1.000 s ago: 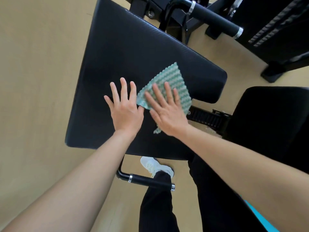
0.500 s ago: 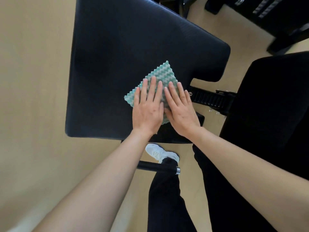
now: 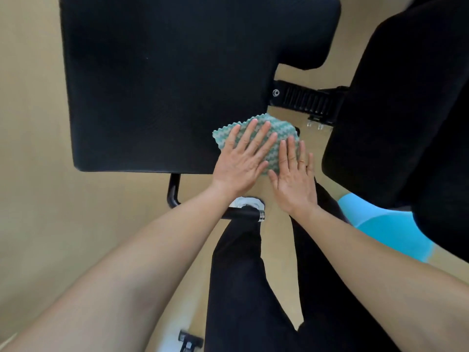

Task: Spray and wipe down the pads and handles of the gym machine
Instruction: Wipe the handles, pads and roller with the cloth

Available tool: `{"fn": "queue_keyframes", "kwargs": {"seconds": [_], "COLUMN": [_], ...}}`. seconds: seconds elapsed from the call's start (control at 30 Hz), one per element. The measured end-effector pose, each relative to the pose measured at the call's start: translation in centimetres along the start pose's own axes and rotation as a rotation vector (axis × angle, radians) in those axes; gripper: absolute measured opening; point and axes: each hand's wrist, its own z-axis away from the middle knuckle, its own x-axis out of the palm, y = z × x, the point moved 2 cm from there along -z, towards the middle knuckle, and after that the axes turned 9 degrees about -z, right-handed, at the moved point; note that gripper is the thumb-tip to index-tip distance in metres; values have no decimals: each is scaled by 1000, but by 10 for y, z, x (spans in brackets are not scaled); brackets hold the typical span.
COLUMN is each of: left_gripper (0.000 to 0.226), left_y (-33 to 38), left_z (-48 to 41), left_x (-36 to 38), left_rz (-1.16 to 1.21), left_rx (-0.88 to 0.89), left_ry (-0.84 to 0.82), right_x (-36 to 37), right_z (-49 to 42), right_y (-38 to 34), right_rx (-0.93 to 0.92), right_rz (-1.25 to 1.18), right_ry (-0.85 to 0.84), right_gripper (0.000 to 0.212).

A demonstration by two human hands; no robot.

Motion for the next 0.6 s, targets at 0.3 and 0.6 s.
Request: {"fn": "queue_keyframes", "kwargs": {"seconds": [0.3,0.6], "left_gripper": [67,65], "left_y": [-19,-100], "left_z": [27,110], "left_x": [13,31], "left_rz": [-57,120], "left_rx": [16,-545], "left_ry": [78,47], "right_x": [5,-2], "right_z": [0,-57], "right_y": [-38,-146], "right_rx": [-120,-644], "right_rz": [-130,70], "right_ry": [16,26], "right_gripper": [76,72]}}
